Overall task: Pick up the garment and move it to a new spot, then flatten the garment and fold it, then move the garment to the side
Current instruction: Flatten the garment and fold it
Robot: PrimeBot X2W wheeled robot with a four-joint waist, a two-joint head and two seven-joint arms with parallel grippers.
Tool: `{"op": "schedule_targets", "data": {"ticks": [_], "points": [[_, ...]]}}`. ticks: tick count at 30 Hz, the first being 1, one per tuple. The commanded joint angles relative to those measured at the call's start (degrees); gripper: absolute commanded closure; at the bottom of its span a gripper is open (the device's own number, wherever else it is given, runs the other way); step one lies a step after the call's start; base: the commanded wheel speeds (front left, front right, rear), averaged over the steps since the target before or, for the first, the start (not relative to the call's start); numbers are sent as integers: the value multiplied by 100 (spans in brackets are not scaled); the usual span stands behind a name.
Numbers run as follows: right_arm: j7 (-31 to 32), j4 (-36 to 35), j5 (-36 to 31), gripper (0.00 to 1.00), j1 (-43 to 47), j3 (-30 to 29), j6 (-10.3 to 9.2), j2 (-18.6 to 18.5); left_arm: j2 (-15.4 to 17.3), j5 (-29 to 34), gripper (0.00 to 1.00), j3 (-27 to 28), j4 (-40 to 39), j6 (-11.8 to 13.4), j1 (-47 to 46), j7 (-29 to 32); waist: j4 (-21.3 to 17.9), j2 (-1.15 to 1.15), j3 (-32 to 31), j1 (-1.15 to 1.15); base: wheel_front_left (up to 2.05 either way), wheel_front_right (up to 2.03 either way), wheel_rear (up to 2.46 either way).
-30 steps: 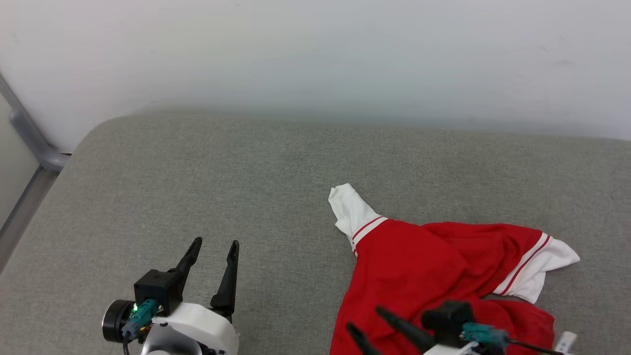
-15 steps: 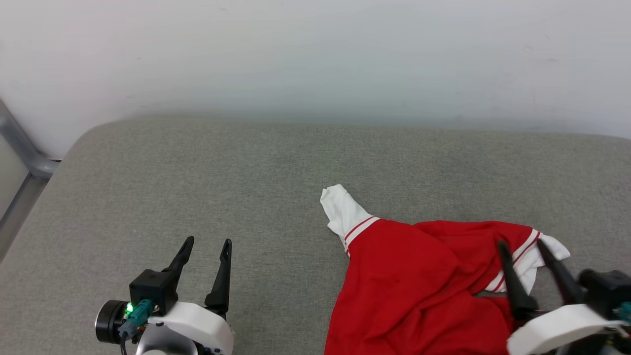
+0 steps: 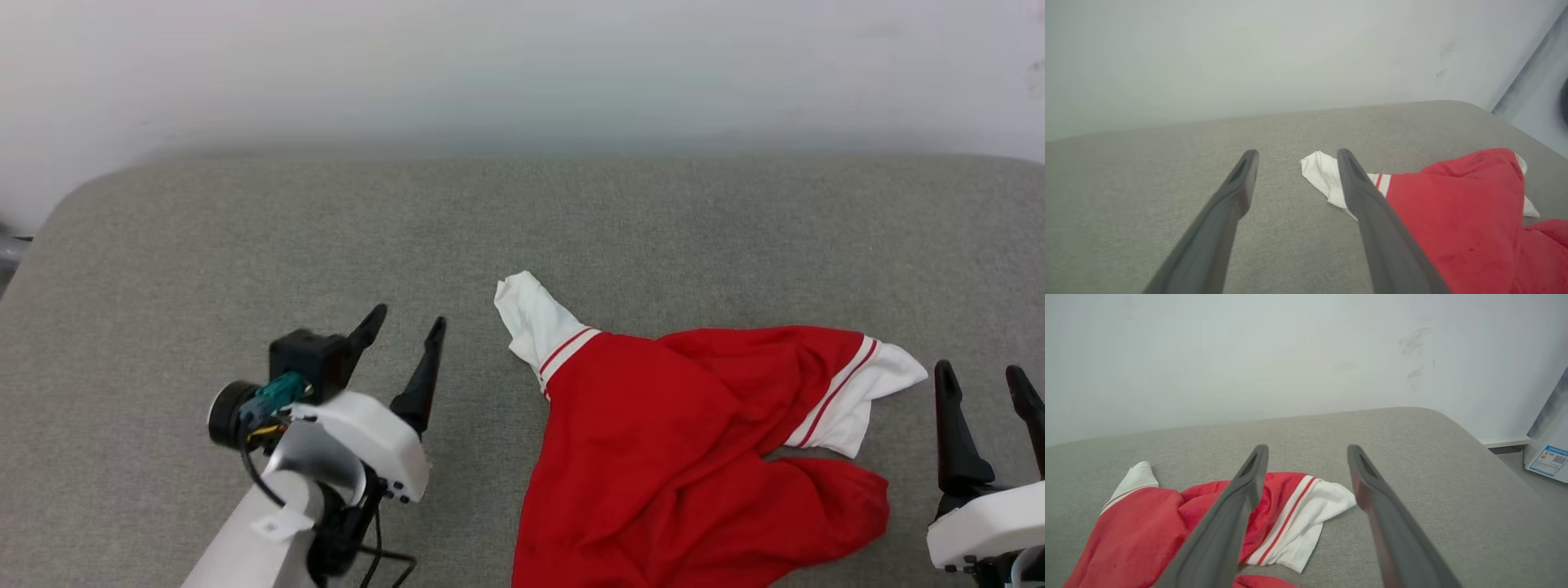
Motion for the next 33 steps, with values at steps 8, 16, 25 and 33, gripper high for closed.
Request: {"op": "schedule_targets", "data": {"ticks": [8,16,25,33], "points": [[30,-34,-22,0,-293,74,-4,11,-294,-561,0,-412,541,-580,-1082,1285,-396,0,659,0,0,0,0],[-2,75,129,0,-365,86,-4,10,-280,-957,0,-914,1162,-778,-1514,2424,-587,0,953,0,0,0,0],[-115,263,285,0,-453,120,-4,10,-72,-1381,93,-1896,1682,-835,-1701,3595,-692,0,1121,0,0,0,0],[-162,420,364,0,-475,142,-4,10,187,-1389,100,-2120,1710,-821,-2086,3073,-646,0,1066,0,0,0,0]]}}
